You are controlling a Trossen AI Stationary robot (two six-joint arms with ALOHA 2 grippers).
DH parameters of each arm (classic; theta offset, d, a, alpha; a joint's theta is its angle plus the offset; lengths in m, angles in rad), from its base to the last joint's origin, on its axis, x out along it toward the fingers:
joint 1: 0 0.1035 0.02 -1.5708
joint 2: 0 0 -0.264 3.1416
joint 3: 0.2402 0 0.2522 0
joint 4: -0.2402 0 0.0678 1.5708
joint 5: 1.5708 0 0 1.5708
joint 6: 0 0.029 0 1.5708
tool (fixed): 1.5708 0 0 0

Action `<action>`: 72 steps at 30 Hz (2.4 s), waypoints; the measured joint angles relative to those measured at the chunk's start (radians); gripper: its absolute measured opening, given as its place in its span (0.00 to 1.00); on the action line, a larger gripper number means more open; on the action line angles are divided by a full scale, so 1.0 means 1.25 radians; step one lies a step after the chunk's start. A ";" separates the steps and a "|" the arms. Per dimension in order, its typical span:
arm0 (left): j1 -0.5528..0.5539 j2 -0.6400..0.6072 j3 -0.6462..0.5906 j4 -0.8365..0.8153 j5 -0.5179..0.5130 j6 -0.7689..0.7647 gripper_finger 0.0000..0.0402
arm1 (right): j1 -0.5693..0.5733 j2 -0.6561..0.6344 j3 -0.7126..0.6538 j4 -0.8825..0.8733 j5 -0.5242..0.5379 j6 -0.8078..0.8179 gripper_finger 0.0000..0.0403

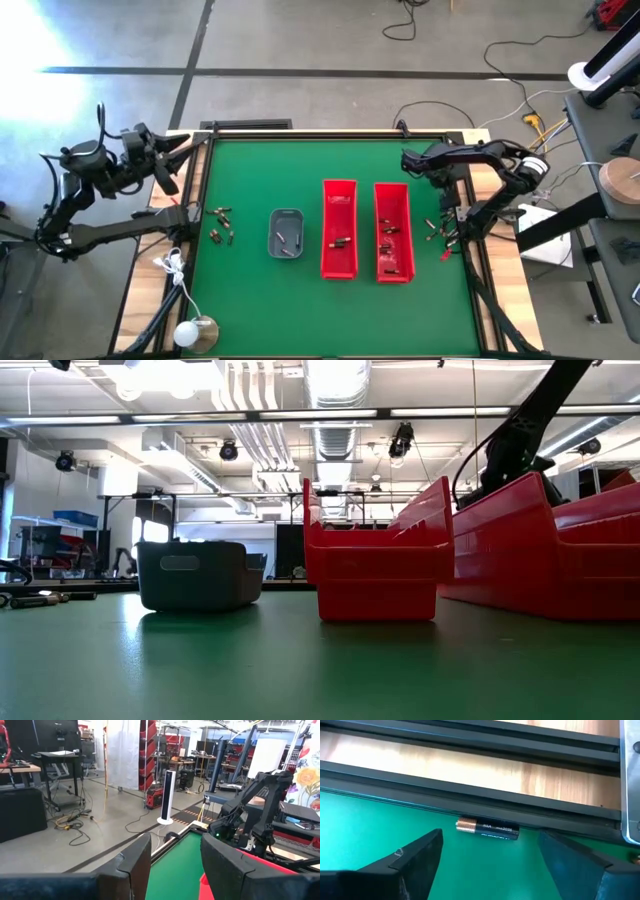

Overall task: Sort batteries
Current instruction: Put the small black battery into the right red bin

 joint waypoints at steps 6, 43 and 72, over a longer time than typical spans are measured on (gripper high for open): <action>0.000 0.000 -0.010 -0.018 -0.002 -0.016 0.38 | -0.023 0.042 -0.004 0.020 0.006 0.005 0.81; 0.000 -0.002 -0.025 -0.025 -0.021 -0.057 0.38 | 0.002 0.053 -0.014 -0.013 0.053 0.028 0.68; 0.000 -0.001 -0.025 -0.014 -0.021 -0.047 0.38 | 0.009 0.051 -0.026 -0.020 0.050 0.022 0.46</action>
